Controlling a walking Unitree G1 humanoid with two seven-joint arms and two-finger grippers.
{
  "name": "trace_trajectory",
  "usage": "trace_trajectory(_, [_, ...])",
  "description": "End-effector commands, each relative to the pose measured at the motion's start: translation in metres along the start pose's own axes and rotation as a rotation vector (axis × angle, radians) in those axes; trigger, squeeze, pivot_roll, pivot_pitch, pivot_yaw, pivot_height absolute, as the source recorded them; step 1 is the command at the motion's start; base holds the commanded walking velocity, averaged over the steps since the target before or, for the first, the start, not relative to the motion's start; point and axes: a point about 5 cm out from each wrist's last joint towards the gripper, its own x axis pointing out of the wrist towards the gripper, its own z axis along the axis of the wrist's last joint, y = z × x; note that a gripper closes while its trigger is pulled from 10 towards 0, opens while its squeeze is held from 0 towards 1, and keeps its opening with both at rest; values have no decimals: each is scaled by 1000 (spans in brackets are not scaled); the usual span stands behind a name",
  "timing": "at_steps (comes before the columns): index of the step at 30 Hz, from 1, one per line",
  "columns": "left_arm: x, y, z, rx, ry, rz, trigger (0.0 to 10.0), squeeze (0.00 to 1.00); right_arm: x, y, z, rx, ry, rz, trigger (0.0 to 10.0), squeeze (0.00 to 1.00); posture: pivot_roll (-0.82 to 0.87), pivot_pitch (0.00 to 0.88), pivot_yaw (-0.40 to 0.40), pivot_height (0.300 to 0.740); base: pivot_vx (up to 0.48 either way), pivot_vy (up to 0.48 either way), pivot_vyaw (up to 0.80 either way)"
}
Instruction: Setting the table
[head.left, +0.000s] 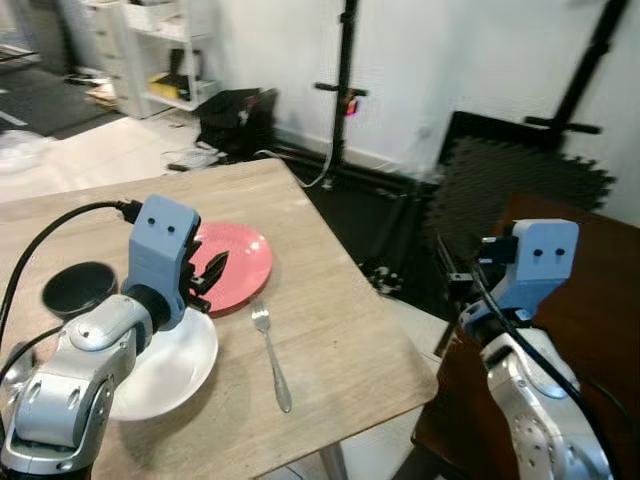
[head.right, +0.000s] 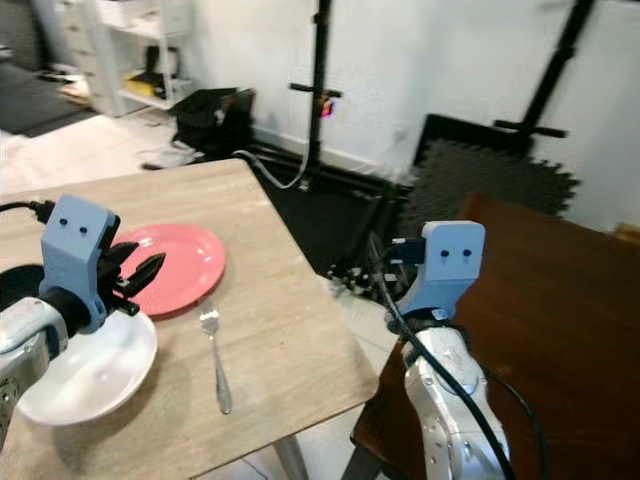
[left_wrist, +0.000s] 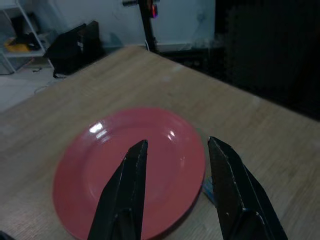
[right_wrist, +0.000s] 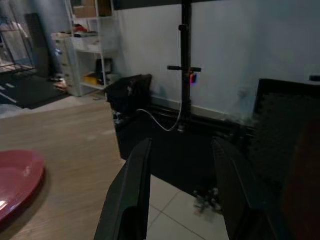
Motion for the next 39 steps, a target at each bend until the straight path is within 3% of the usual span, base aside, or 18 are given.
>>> trace_trajectory(1, [0,1,-6,-3,28,8,10000,0,-2,2,-4,10,16,-4,10000,0,89,67,20,740,0,0,800])
trace_trajectory(13, [4,-3,-9,-5,46,-15,10000,0,-4,0,-5,6,19,-23,10000,0,84,63,28,740,0,0,800])
trace_trajectory(20, [9,8,-16,18,114,-16,10000,0,-4,-3,-7,6,27,-45,10000,0,81,57,26,740,0,0,343])
trace_trajectory(22, [9,9,-18,29,135,-66,10000,0,-4,-2,-8,13,29,-45,10000,0,81,57,26,740,0,0,0])
trace_trajectory(26, [-1,6,-12,147,125,-306,10000,0,-3,-2,-8,14,31,-45,10000,0,78,55,21,740,0,0,0])
trace_trajectory(27, [-1,6,-12,147,125,-306,10000,0,-3,-2,-8,14,31,-45,10000,0,78,55,21,740,0,0,0])
trace_trajectory(30, [-19,8,3,286,88,-516,10000,0,-5,-4,-9,11,35,-52,10000,0,78,58,22,740,0,0,0])
trace_trajectory(31, [-19,8,3,286,88,-516,10000,0,-5,-4,-9,11,35,-52,10000,0,78,58,22,740,0,0,0])
trace_trajectory(32, [-29,4,8,342,96,-625,10000,0,-6,-4,-9,10,37,-57,10000,0,76,62,29,740,0,0,0])
trace_trajectory(36, [-42,-3,6,360,143,-750,10000,0,-7,-5,-10,12,39,-66,10000,0,79,66,37,740,0,0,0])
trace_trajectory(37, [-45,-5,0,353,172,-789,10000,475,-8,-5,-11,15,41,-69,10000,0,79,66,37,740,0,0,0])
trace_trajectory(38, [-46,-6,-3,354,180,-794,10000,475,-8,-5,-11,16,42,-70,10000,0,79,66,37,740,0,0,0])
trace_trajectory(39, [-44,-7,-7,343,183,-797,10000,1000,-8,-5,-12,17,44,-71,10000,0,79,66,37,740,0,0,0])
